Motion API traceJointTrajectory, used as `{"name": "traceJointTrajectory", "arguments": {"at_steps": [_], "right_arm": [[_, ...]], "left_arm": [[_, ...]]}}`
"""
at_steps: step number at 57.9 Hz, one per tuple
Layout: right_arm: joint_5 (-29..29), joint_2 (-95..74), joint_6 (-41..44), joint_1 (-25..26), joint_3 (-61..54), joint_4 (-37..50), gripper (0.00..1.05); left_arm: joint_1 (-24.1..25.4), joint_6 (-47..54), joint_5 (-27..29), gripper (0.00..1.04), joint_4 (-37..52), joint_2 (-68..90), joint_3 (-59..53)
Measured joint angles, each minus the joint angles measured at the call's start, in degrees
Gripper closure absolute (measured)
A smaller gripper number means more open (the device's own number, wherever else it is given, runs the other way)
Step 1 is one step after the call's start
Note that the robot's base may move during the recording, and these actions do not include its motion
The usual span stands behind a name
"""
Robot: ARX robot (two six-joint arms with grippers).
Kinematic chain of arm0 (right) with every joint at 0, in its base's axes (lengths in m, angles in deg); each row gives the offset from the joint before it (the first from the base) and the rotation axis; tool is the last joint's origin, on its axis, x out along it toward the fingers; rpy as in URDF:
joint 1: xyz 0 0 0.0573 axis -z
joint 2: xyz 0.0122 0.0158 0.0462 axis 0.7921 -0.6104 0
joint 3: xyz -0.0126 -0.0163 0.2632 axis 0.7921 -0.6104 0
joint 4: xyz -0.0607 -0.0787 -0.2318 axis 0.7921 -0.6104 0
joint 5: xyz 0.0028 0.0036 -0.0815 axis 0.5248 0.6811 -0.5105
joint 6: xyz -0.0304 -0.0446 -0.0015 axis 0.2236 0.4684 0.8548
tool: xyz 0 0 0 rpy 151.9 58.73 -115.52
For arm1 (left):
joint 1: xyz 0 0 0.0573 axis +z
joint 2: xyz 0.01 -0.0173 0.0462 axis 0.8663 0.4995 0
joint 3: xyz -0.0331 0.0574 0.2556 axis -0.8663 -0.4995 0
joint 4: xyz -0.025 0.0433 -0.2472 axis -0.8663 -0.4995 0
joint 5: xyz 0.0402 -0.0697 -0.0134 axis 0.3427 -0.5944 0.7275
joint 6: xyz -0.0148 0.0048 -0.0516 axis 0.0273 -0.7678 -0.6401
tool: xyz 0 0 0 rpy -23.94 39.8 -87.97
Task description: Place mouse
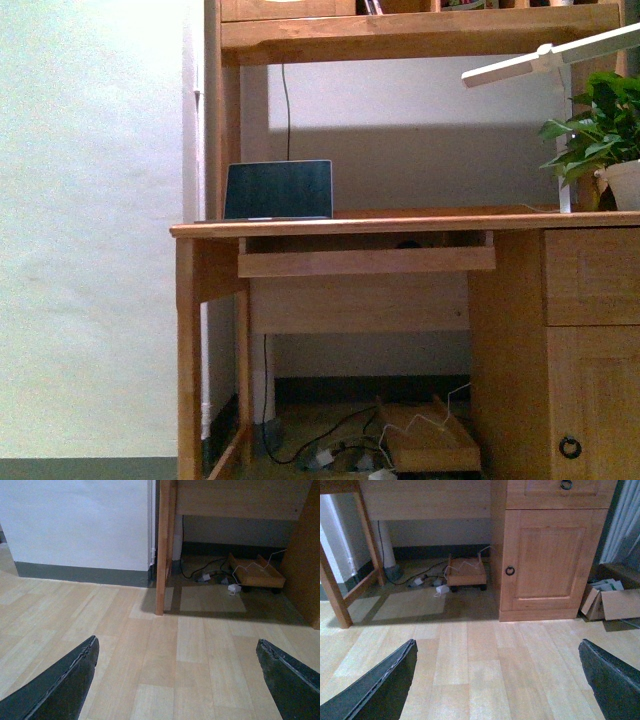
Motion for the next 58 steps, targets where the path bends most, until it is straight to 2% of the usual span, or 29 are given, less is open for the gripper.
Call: {"name": "traceJointTrajectory", "arguments": {"at_steps": [58], "right_arm": [[0.02, 0.02, 0.0, 0.0, 0.0, 0.0, 0.07]], "left_arm": [[0.0, 0.0, -0.02, 0.08, 0.0, 0.0, 0.0]]}}
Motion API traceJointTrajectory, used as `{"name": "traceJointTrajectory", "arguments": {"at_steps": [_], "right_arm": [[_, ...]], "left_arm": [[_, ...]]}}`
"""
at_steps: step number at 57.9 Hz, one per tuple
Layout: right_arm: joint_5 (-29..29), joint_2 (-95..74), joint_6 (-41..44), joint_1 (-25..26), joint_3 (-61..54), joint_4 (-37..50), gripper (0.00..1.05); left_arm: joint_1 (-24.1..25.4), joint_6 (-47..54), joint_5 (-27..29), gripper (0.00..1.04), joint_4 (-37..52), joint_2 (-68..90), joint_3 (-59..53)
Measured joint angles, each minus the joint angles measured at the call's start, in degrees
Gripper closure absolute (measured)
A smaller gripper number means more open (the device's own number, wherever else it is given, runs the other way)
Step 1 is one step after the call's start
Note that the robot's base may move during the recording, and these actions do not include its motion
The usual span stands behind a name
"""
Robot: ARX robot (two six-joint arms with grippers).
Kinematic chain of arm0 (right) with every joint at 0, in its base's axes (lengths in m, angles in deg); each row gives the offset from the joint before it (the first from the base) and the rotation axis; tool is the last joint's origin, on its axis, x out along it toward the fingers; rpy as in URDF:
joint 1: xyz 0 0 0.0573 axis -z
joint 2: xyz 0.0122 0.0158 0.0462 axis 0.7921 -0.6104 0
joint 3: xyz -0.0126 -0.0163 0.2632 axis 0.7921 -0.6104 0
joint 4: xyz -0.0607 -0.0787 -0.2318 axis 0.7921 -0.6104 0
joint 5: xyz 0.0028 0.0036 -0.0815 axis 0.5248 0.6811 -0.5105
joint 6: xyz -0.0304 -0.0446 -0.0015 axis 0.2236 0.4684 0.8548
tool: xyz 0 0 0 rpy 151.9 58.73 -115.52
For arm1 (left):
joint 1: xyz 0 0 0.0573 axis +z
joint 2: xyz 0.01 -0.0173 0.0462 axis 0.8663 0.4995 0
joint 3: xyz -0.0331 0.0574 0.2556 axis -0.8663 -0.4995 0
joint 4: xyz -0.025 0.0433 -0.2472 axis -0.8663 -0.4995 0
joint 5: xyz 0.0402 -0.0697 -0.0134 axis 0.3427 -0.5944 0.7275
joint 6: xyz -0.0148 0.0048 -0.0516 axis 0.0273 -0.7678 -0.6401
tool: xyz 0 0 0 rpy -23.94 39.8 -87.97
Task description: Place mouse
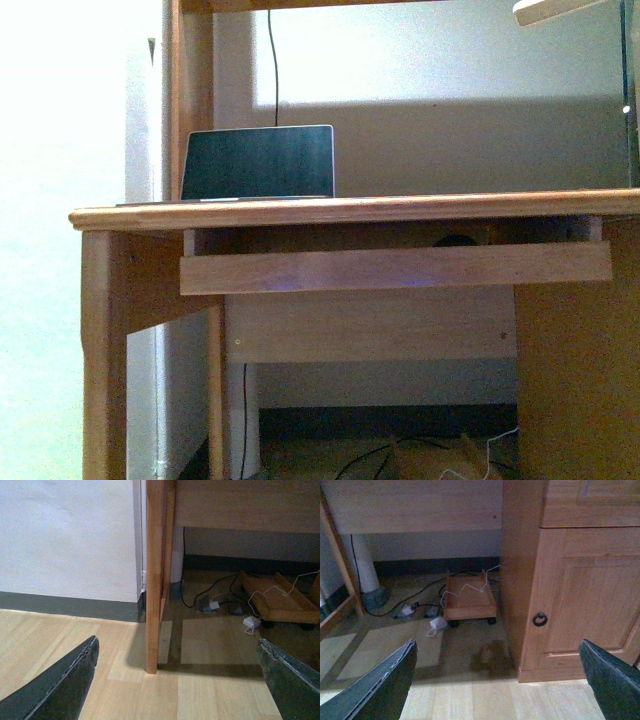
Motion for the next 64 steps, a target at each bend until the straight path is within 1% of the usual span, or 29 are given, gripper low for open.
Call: {"name": "traceJointTrajectory", "arguments": {"at_steps": [64], "right_arm": [[-0.02, 0.0, 0.0, 0.0, 0.0, -0.02, 0.07]], "left_arm": [[0.0, 0.0, 0.02, 0.08, 0.0, 0.0, 0.0]]}}
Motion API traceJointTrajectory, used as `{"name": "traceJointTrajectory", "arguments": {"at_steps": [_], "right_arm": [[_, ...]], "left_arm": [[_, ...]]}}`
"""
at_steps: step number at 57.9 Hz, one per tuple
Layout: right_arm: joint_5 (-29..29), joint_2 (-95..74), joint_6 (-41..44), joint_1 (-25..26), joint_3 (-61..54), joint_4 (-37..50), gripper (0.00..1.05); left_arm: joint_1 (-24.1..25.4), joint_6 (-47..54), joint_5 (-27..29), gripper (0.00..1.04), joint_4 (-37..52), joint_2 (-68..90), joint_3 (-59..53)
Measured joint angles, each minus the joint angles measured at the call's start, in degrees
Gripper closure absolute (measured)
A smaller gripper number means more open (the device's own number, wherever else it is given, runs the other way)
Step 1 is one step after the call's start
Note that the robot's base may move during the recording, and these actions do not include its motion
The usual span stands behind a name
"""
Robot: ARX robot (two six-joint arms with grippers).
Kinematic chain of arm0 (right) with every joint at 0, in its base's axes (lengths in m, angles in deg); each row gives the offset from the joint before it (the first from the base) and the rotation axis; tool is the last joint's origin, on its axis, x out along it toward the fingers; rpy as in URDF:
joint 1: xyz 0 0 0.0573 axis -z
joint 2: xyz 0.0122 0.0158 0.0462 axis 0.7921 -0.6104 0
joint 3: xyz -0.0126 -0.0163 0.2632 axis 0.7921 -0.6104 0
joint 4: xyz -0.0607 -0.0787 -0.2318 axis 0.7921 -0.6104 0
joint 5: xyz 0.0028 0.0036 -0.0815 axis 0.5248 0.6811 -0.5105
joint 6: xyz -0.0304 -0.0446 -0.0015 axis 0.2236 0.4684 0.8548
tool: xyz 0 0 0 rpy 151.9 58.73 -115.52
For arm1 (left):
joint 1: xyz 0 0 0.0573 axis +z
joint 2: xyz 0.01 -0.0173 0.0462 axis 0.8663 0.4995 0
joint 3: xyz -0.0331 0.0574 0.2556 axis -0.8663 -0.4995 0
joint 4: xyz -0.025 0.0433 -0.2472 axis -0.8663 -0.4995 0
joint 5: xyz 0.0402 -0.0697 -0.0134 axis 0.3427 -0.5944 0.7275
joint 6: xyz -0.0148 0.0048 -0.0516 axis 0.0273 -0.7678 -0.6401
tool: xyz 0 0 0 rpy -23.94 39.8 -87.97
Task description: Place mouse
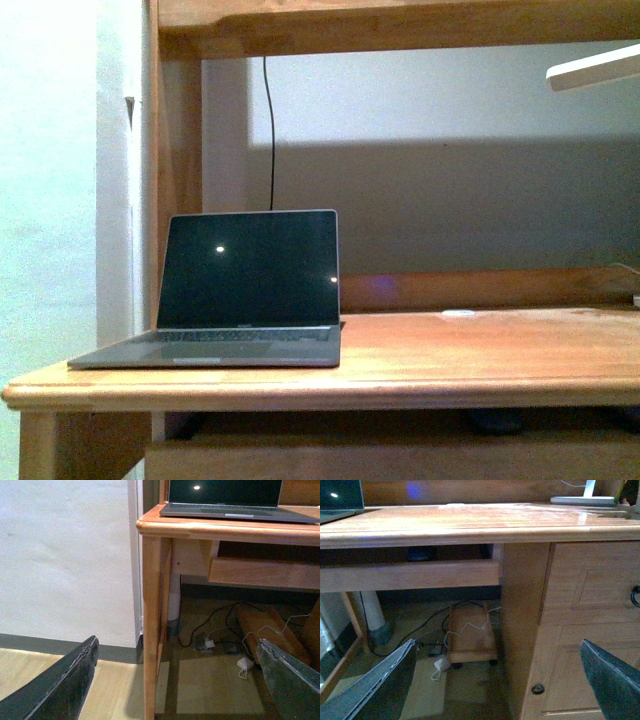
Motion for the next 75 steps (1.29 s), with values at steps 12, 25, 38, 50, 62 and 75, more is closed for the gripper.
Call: {"name": "traceJointTrajectory", "arguments": {"at_steps": [12, 25, 38, 50, 62, 75], "right_arm": [[0.0, 0.0, 0.0, 0.0, 0.0, 0.0, 0.07], [0.0, 0.02, 0.0, 0.0, 0.0, 0.0, 0.07], [0.0, 0.02, -0.02, 0.0, 0.0, 0.0, 0.07], [0.0, 0.02, -0.02, 0.0, 0.0, 0.0, 0.07], [0.0, 0.02, 0.0, 0.0, 0.0, 0.0, 0.07], [0.0, 0.02, 0.0, 0.0, 0.0, 0.0, 0.07]], "left_arm": [[1.46, -4.76, -7.96, 0.08, -7.04, 6.51, 3.37], [3.48, 0.07, -15.74, 0.08, 8.68, 29.46, 9.79], [6.8, 33.29, -18.16, 0.08, 36.13, 62.2, 14.36], [5.18, 68.19, -23.1, 0.08, 55.15, 92.39, 24.26], [2.95, 82.25, -26.12, 0.08, 59.39, 107.06, 35.43], [0.63, 88.02, -29.0, 0.08, 58.88, 117.48, 48.0]]}}
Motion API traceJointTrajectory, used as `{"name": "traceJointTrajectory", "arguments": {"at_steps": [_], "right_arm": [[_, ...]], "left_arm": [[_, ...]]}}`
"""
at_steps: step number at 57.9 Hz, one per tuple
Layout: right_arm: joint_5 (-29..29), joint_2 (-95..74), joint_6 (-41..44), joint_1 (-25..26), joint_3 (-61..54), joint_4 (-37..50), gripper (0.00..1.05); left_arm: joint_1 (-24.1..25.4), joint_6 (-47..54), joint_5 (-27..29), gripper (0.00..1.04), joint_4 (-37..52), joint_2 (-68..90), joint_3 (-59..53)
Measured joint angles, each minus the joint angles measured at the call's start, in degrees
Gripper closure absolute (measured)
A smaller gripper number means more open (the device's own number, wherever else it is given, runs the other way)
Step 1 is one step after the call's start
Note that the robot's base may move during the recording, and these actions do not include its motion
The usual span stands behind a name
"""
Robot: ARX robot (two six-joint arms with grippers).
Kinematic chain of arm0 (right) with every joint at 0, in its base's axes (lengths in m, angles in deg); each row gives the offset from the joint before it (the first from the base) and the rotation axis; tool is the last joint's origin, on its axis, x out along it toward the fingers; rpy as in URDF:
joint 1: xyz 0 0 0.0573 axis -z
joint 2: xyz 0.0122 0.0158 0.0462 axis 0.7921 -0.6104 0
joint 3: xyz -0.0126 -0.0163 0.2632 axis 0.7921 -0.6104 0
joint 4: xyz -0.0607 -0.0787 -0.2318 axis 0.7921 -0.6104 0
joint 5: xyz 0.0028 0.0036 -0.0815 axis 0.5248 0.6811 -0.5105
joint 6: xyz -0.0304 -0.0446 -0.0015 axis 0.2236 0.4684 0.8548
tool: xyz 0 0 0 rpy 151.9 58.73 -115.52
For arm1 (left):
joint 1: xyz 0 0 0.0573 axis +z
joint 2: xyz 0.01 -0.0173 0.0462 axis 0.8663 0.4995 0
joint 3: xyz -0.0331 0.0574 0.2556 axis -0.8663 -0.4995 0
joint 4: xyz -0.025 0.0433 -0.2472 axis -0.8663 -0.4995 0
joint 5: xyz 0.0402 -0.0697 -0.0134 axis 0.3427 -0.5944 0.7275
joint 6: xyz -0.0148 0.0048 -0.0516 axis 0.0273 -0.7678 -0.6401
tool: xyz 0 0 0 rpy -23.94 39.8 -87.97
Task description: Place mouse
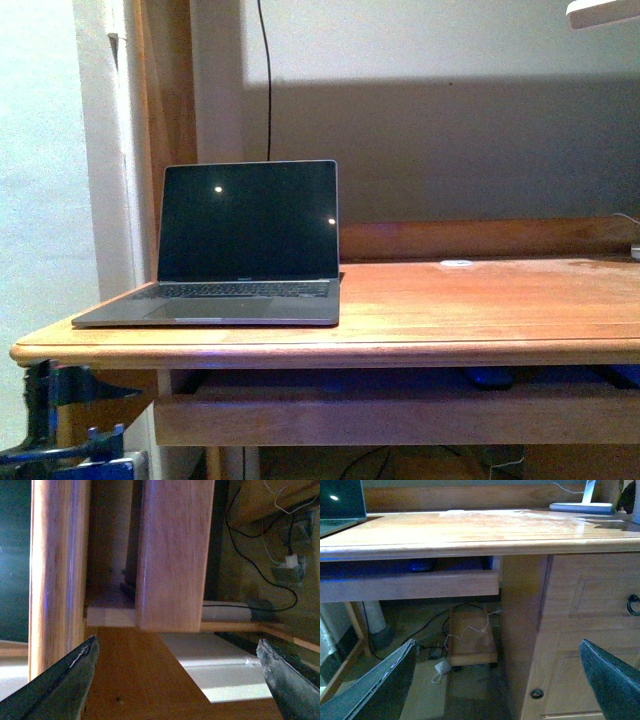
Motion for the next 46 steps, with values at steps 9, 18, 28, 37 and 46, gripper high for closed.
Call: {"name": "traceJointTrajectory", "arguments": {"at_steps": [9, 18, 28, 37, 46], "right_arm": [[0.0, 0.0, 0.0, 0.0, 0.0, 0.0, 0.07], [0.0, 0.0, -0.02, 0.0, 0.0, 0.0, 0.07], [0.0, 0.0, -0.02, 0.0, 0.0, 0.0, 0.07], [0.02, 0.0, 0.0, 0.0, 0.0, 0.0, 0.07], [0.0, 0.0, -0.02, 0.0, 0.0, 0.0, 0.07]], "left_arm": [[-1.92, 1.14, -1.05, 0.08, -1.55, 4.79, 6.99], [-3.48, 1.4, -1.42, 0.08, -4.74, 8.76, 12.98], [-4.11, 2.29, -1.51, 0.08, -7.02, 12.46, 17.44], [-4.5, 3.87, -1.57, 0.08, -9.27, 12.83, 18.29], [-6.64, -2.99, 1.84, 0.08, -20.98, 7.37, 16.98]]}}
